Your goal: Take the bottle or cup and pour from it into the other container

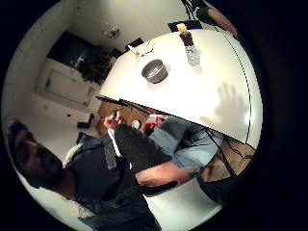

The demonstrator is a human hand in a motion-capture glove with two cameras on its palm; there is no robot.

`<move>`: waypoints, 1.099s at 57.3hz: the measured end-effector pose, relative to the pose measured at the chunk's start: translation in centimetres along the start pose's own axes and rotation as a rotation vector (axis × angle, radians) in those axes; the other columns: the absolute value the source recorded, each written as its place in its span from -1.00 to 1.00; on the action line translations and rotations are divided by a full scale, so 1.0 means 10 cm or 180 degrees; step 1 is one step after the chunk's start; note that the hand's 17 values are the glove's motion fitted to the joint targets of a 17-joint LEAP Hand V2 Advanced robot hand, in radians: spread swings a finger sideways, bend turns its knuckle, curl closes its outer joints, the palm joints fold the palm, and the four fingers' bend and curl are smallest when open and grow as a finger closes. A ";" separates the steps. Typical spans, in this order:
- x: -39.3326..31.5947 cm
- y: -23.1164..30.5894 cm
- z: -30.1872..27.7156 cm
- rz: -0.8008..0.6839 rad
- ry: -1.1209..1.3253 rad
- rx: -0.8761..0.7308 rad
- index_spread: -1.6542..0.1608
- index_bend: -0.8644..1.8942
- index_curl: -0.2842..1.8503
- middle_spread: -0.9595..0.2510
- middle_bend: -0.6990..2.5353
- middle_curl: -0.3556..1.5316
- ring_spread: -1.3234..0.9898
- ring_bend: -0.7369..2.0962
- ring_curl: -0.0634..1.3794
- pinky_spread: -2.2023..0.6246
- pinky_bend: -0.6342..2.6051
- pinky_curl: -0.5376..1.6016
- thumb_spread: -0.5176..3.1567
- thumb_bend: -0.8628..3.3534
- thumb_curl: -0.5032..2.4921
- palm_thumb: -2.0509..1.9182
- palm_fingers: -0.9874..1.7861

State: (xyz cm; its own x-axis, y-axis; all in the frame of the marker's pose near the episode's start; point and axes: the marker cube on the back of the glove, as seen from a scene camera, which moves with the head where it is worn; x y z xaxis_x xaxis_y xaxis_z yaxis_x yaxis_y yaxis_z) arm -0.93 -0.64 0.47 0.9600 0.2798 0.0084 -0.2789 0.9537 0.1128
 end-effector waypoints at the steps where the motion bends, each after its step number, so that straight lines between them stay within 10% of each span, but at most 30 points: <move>1: 0.00 0.00 0.00 -0.0020 -0.0003 -0.0009 0.64 -0.16 -0.65 0.56 -0.38 -0.55 0.20 -0.34 -0.88 0.67 -0.44 -0.45 -0.50 -0.55 -0.63 0.11 0.07; 5: 0.04 0.05 0.00 -0.0531 -0.0024 -0.0165 0.56 -0.16 -0.58 0.55 -0.37 -0.49 0.22 -0.35 -0.81 0.73 -0.44 -0.39 -0.39 -0.56 -0.61 0.12 0.05; 24: -0.04 -0.18 0.13 0.0179 0.0131 0.0119 0.47 -0.22 -0.47 0.53 -0.39 -0.38 0.26 -0.35 -0.73 0.80 -0.47 -0.29 -0.23 -0.60 -0.53 0.13 0.03; 29: 0.02 -0.14 0.11 -0.0539 0.0227 -0.0324 0.47 -0.24 -0.46 0.53 -0.40 -0.36 0.26 -0.36 -0.72 0.80 -0.47 -0.27 -0.22 -0.60 -0.51 0.14 0.03; 36: -0.02 -0.44 0.24 0.0021 0.0318 -0.0113 0.47 -0.25 -0.45 0.53 -0.40 -0.33 0.27 -0.35 -0.70 0.81 -0.47 -0.25 -0.22 -0.61 -0.50 0.13 0.02; 42: 0.10 -0.60 0.37 -0.0545 0.0315 -0.0438 0.47 -0.27 -0.45 0.55 -0.41 -0.32 0.27 -0.35 -0.69 0.81 -0.46 -0.23 -0.22 -0.61 -0.49 0.13 -0.01; 63: 0.38 -1.38 1.12 0.0034 0.0232 -0.0618 0.51 -0.29 -0.51 0.65 -0.43 -0.30 0.29 -0.34 -0.65 0.82 -0.37 -0.17 -0.23 -0.60 -0.46 0.15 -0.14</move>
State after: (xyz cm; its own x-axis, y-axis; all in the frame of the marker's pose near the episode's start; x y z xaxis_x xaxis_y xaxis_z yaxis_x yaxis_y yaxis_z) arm 6.80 -13.97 10.04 0.9547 0.2907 -0.0642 -0.2953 0.9520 -0.0805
